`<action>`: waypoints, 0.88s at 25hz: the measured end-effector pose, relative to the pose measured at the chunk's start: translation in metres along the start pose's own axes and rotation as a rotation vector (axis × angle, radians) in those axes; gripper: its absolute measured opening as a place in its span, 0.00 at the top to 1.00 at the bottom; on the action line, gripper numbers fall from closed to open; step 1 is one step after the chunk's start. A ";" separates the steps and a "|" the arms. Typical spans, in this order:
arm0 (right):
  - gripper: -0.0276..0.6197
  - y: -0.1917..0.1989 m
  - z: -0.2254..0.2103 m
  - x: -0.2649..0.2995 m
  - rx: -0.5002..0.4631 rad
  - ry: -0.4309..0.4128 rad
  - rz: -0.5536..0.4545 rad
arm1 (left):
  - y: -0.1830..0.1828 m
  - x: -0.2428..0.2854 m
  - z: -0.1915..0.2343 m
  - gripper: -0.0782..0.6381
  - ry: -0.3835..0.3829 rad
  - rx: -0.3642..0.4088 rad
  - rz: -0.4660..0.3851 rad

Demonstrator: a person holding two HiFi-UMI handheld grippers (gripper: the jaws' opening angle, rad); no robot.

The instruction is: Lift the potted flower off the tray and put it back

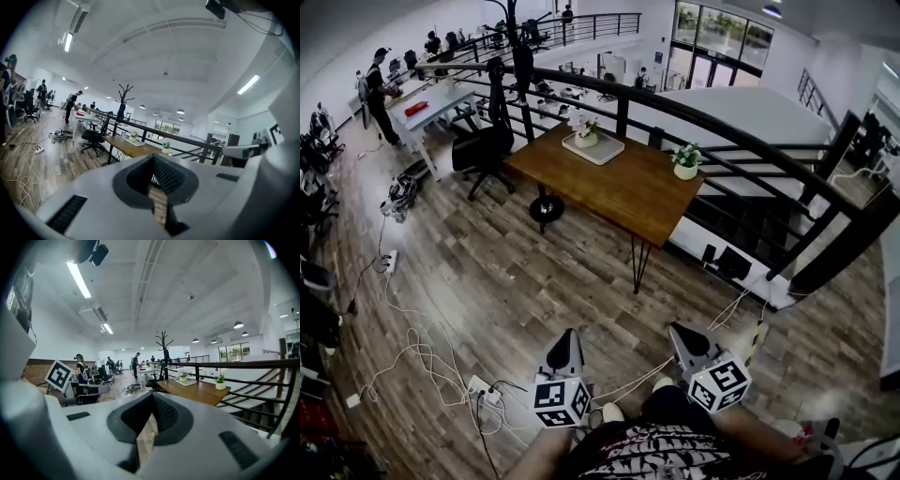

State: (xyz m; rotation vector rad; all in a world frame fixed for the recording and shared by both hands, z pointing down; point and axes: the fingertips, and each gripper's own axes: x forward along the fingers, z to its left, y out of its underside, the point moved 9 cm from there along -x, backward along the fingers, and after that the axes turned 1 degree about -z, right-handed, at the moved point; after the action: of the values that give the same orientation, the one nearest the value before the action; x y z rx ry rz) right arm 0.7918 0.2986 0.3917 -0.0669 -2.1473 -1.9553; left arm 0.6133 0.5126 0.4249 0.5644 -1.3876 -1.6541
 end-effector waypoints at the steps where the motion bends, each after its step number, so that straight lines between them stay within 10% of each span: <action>1: 0.96 0.001 0.000 0.000 0.010 -0.002 0.002 | 0.000 0.000 0.001 0.88 0.003 -0.001 -0.001; 22: 0.96 -0.008 0.001 0.060 0.021 -0.086 0.010 | -0.012 0.017 0.034 0.88 -0.061 0.013 -0.003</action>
State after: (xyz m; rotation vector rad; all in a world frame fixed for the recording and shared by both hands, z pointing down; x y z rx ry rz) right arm 0.7314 0.2911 0.3959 -0.1611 -2.2163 -1.9572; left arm 0.5733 0.5163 0.4259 0.5275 -1.4435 -1.6775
